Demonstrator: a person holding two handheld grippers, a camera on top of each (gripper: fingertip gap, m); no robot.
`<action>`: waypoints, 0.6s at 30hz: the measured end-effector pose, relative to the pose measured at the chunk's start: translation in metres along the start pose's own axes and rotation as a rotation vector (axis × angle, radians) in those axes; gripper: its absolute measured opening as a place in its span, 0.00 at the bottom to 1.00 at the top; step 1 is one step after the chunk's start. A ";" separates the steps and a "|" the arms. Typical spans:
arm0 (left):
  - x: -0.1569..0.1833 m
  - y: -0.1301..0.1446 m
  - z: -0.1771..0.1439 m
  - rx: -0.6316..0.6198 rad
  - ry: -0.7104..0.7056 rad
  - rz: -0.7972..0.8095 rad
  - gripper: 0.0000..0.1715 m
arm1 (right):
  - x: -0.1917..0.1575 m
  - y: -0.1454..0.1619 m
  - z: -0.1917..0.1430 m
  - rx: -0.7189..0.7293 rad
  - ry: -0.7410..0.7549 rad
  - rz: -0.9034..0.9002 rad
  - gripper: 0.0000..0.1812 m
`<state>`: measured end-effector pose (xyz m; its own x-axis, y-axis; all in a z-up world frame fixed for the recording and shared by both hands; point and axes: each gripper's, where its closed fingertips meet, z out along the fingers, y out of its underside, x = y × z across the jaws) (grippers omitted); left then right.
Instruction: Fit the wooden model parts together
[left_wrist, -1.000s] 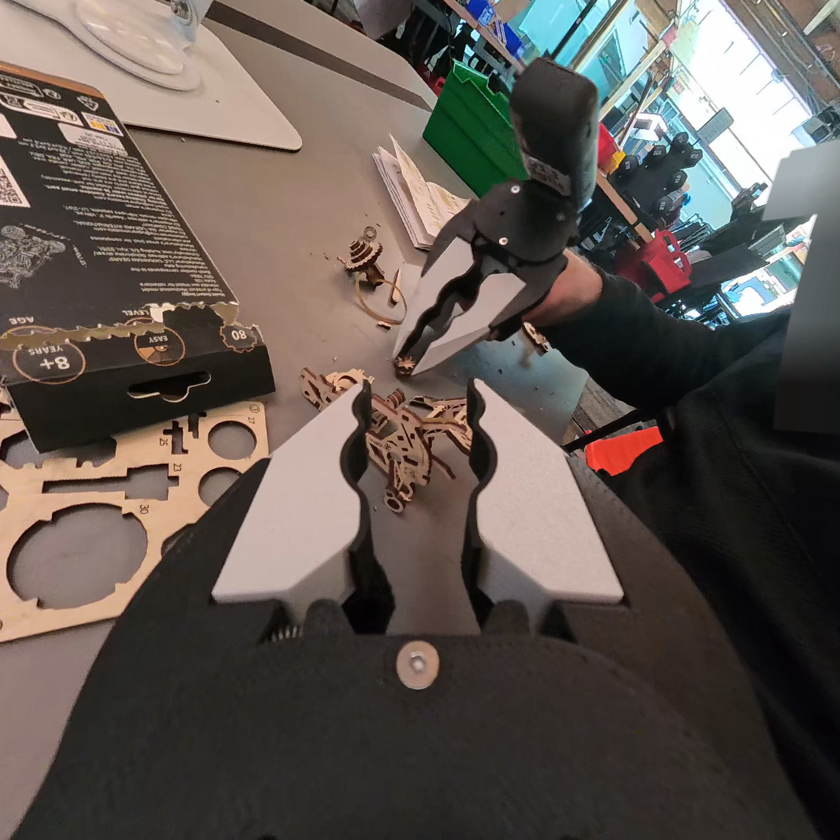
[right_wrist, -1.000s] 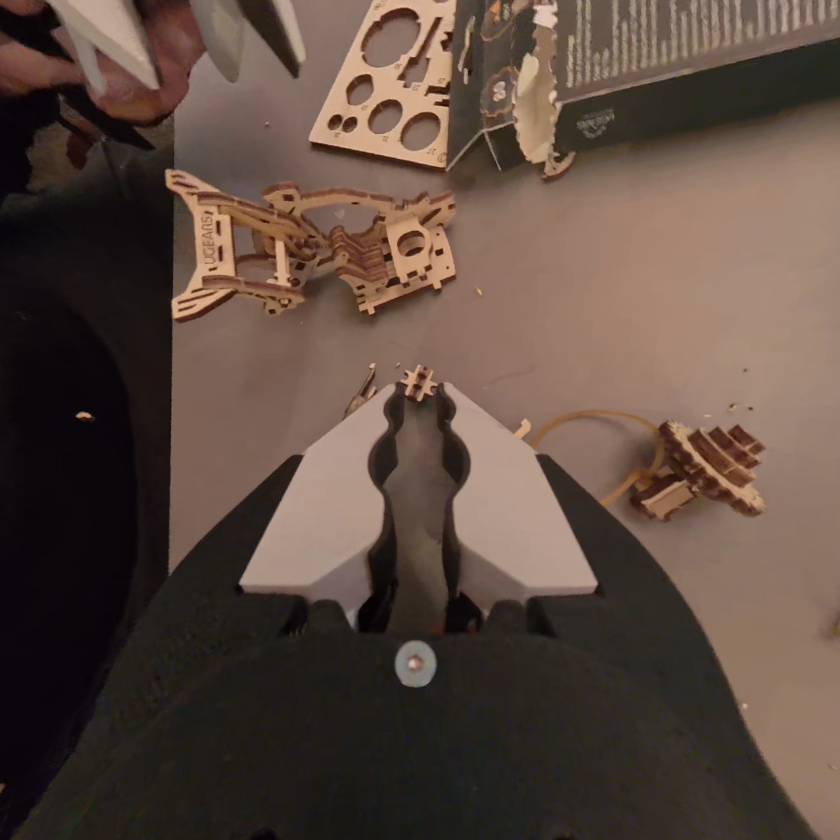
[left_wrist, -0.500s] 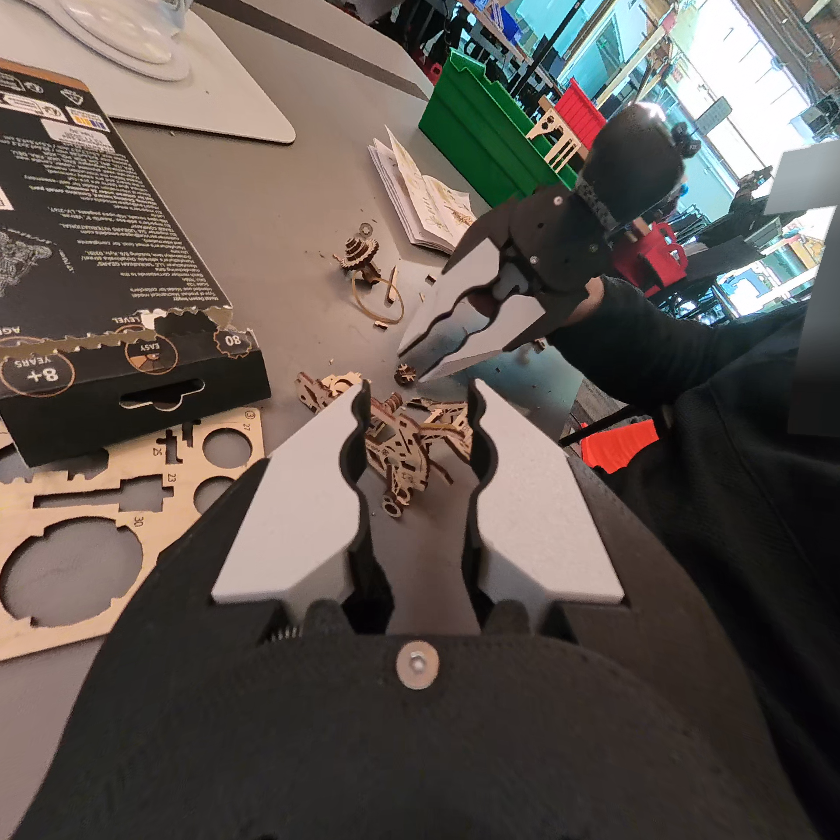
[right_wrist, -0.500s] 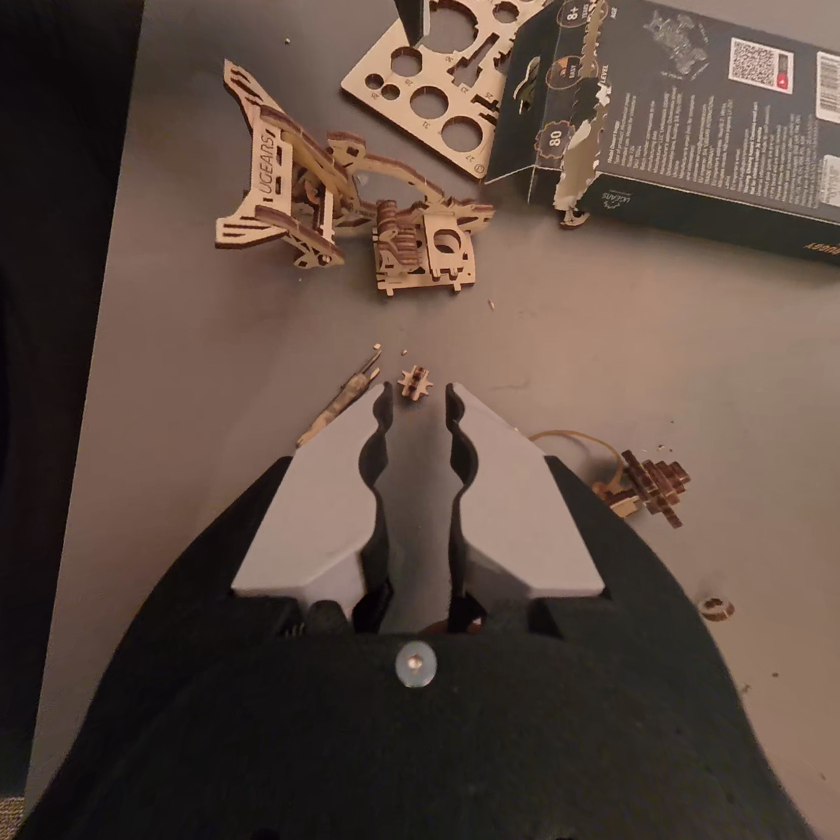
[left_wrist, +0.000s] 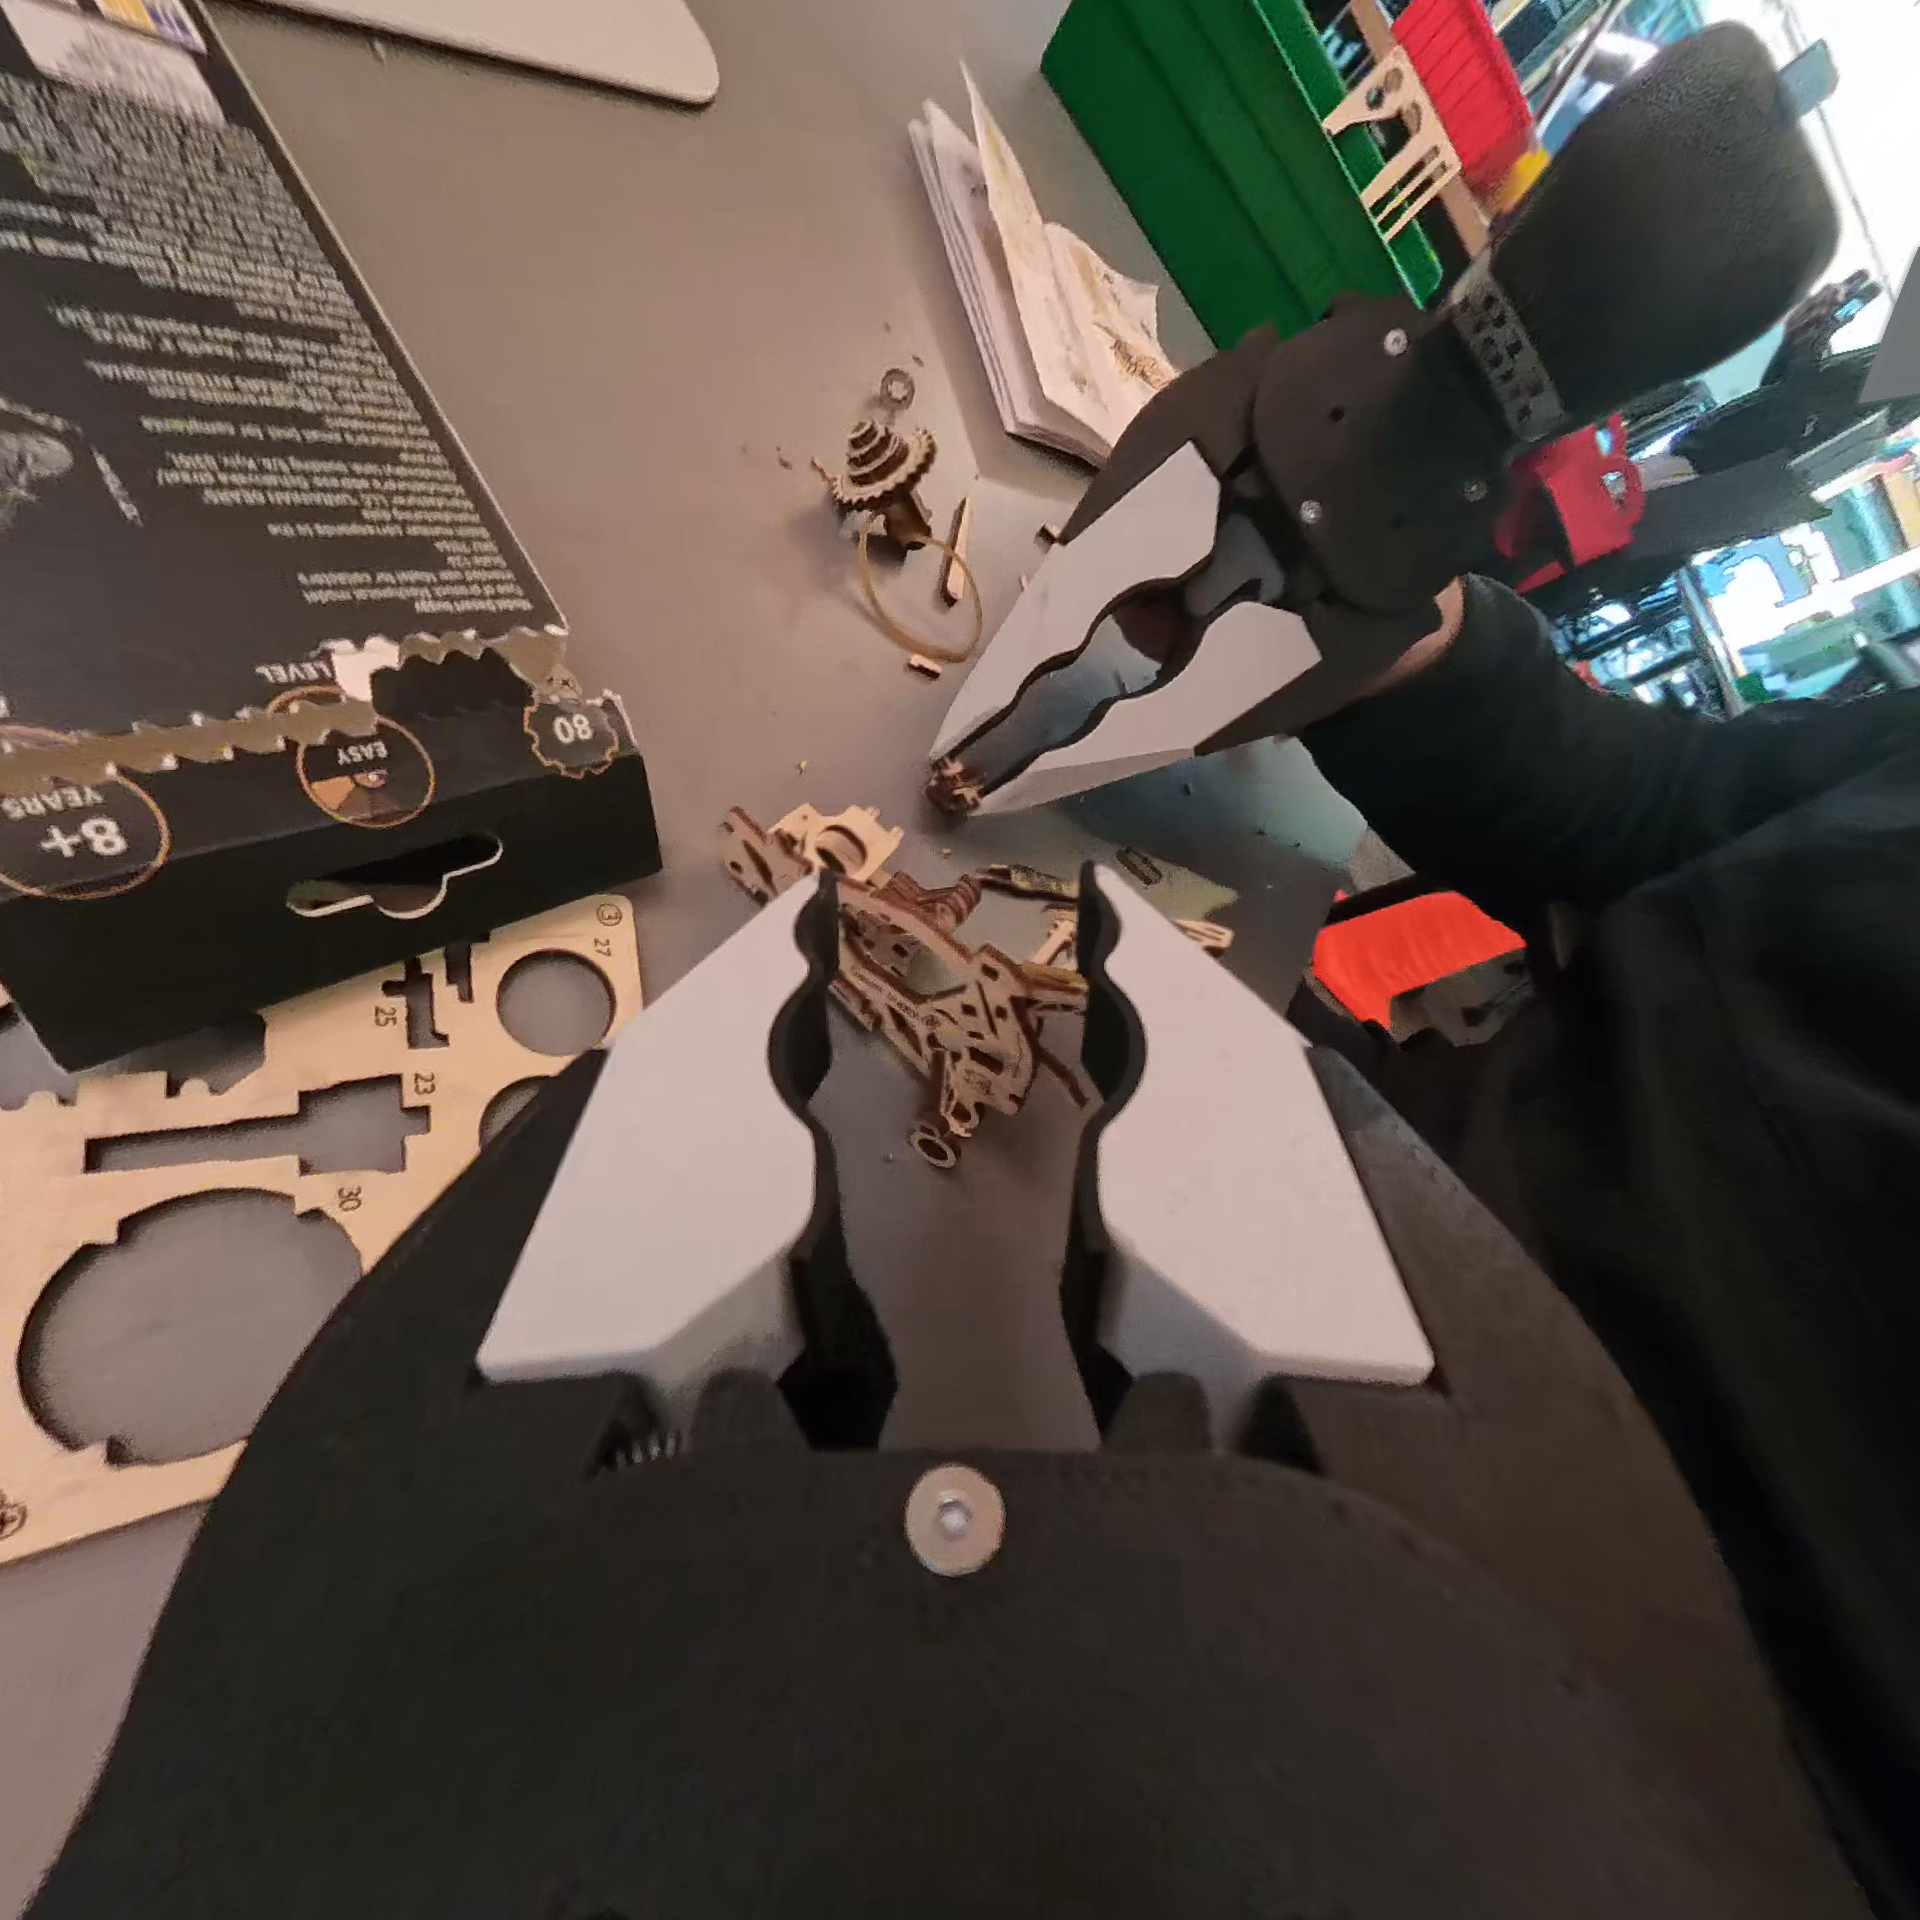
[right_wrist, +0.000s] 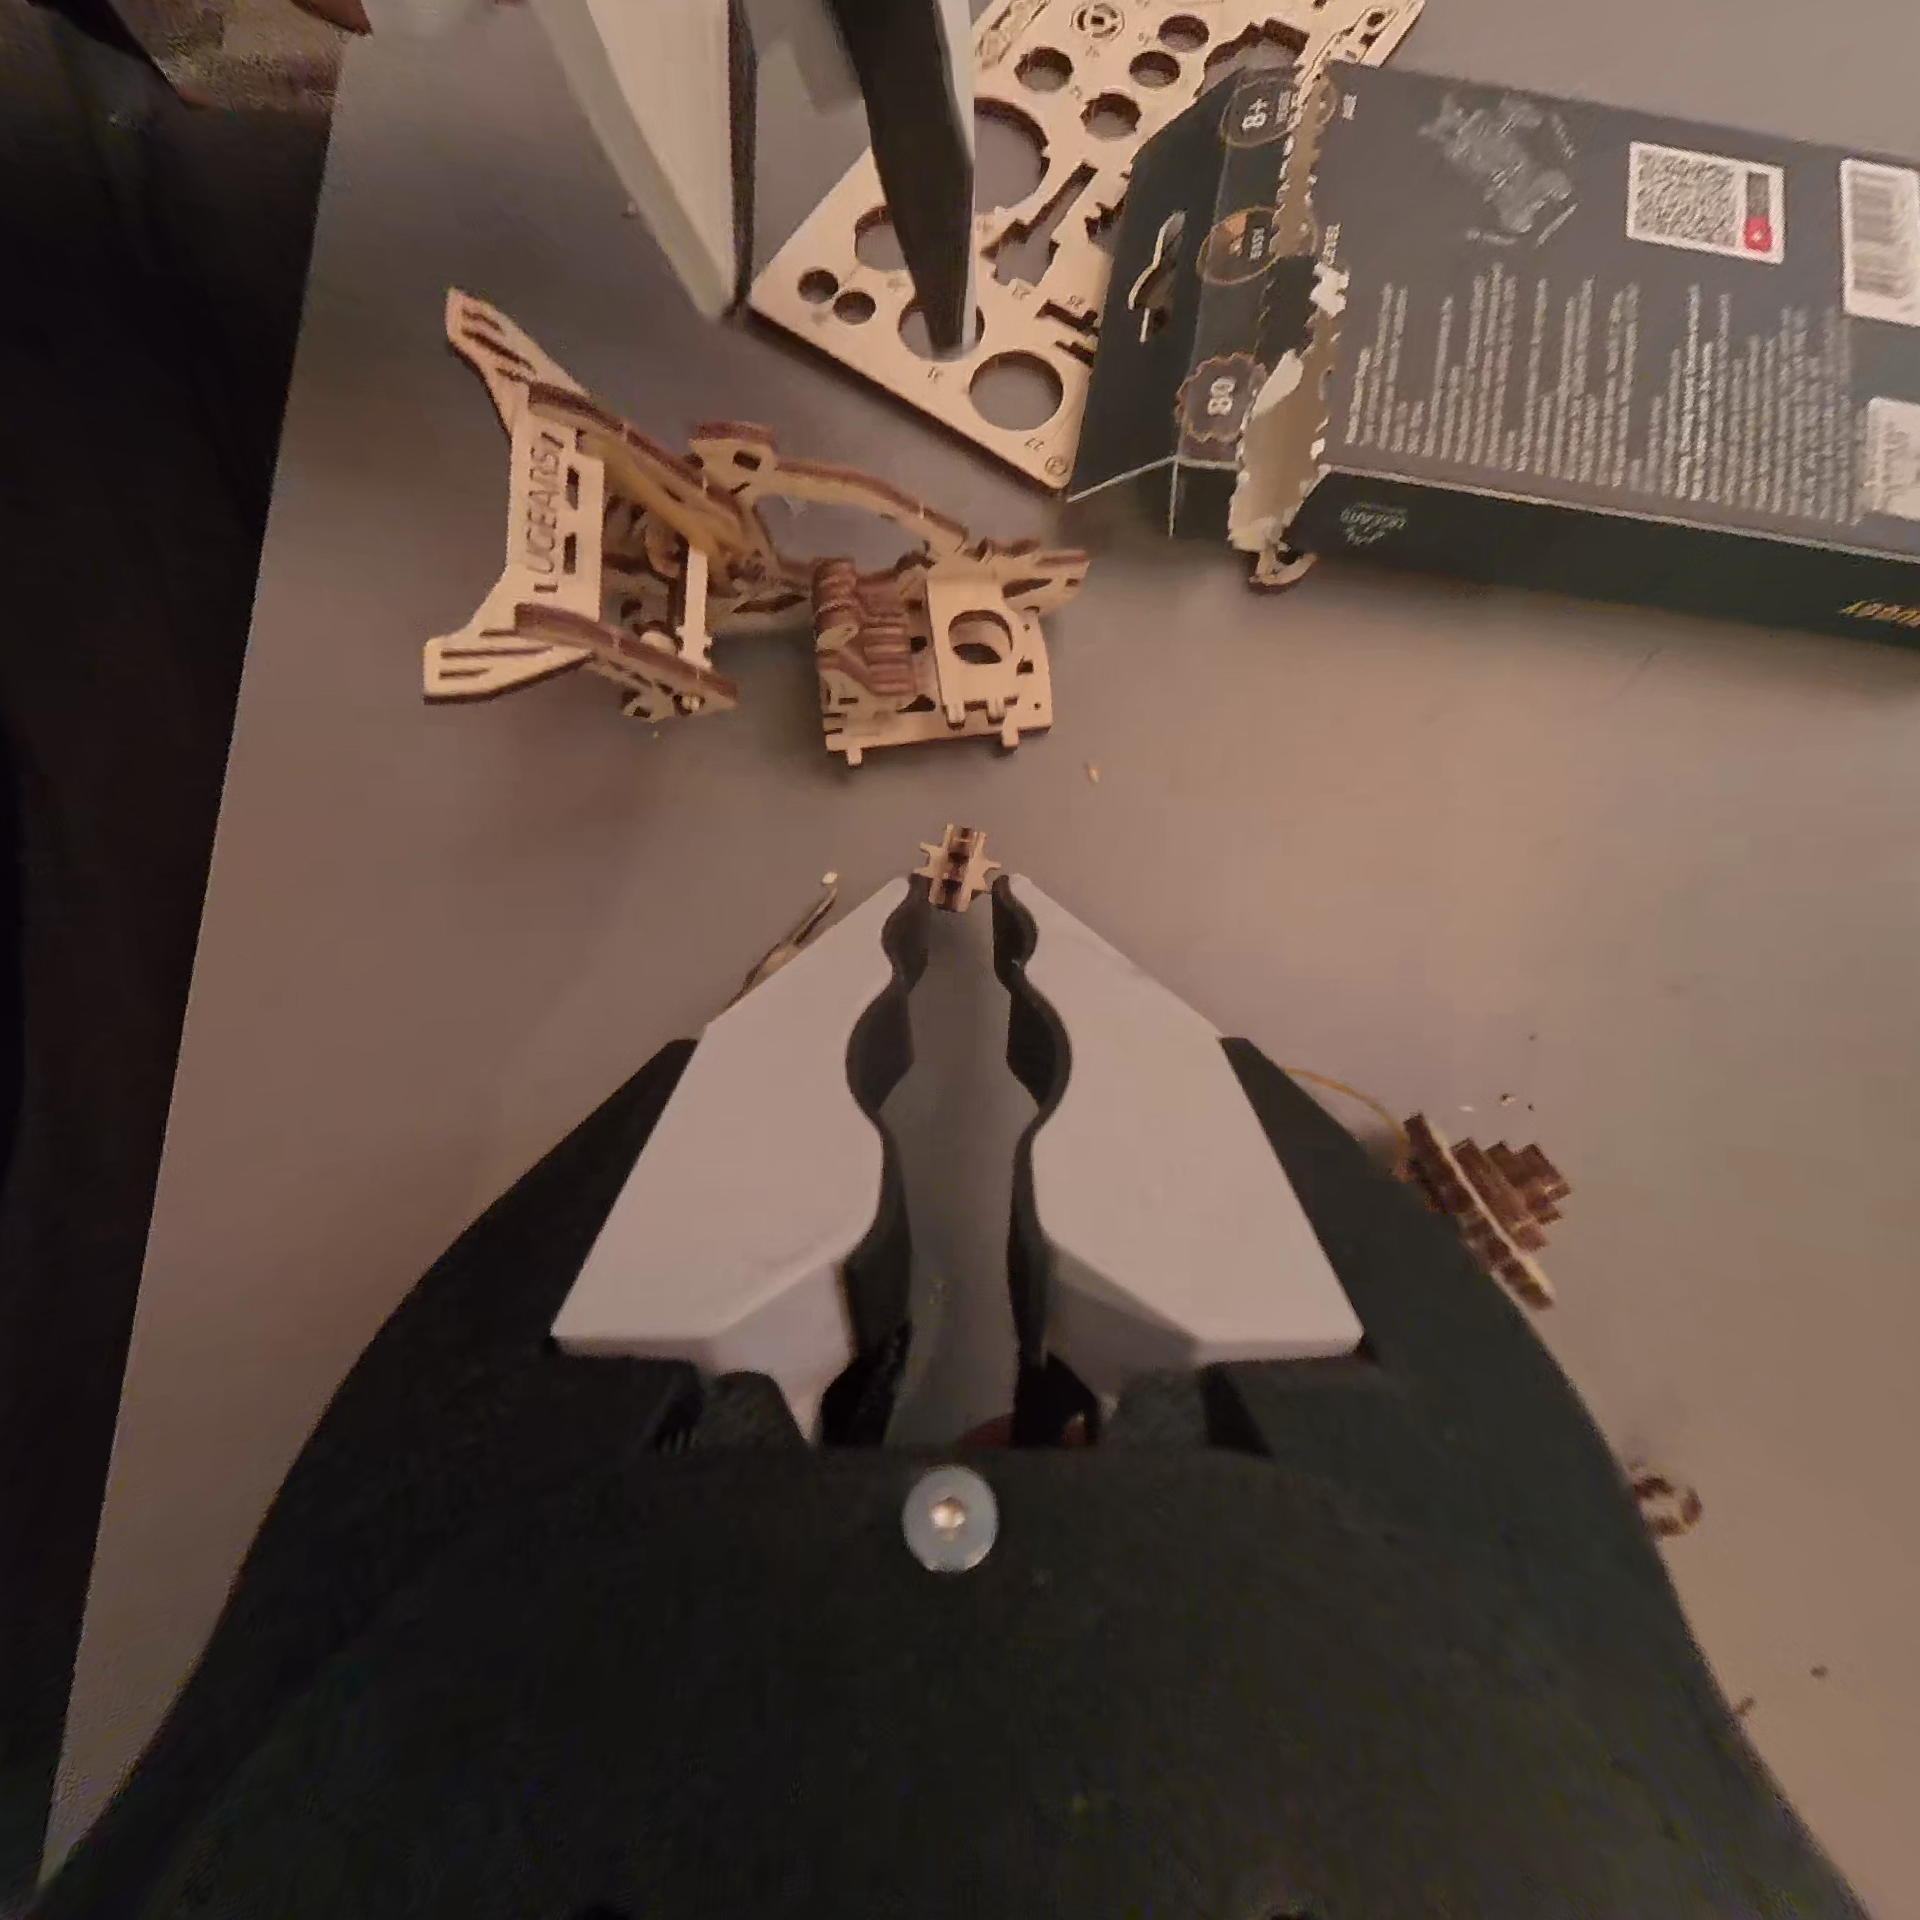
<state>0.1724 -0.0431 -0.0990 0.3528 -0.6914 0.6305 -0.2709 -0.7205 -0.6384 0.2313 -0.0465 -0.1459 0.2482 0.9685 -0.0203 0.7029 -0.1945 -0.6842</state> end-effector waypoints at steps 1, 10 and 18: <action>-0.002 0.000 0.002 -0.005 0.003 -0.025 0.26 | 0.000 -0.002 0.002 0.007 -0.014 0.007 0.05; -0.011 0.013 0.021 -0.095 0.047 -0.154 0.25 | 0.001 -0.009 0.018 0.002 -0.082 0.013 0.05; -0.015 0.013 0.022 -0.096 0.074 -0.194 0.21 | 0.001 -0.012 0.020 0.010 -0.110 -0.001 0.05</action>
<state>0.1831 -0.0407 -0.1267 0.3415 -0.5385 0.7703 -0.2897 -0.8400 -0.4588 0.2095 -0.0400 -0.1522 0.1723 0.9801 -0.0986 0.6963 -0.1920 -0.6916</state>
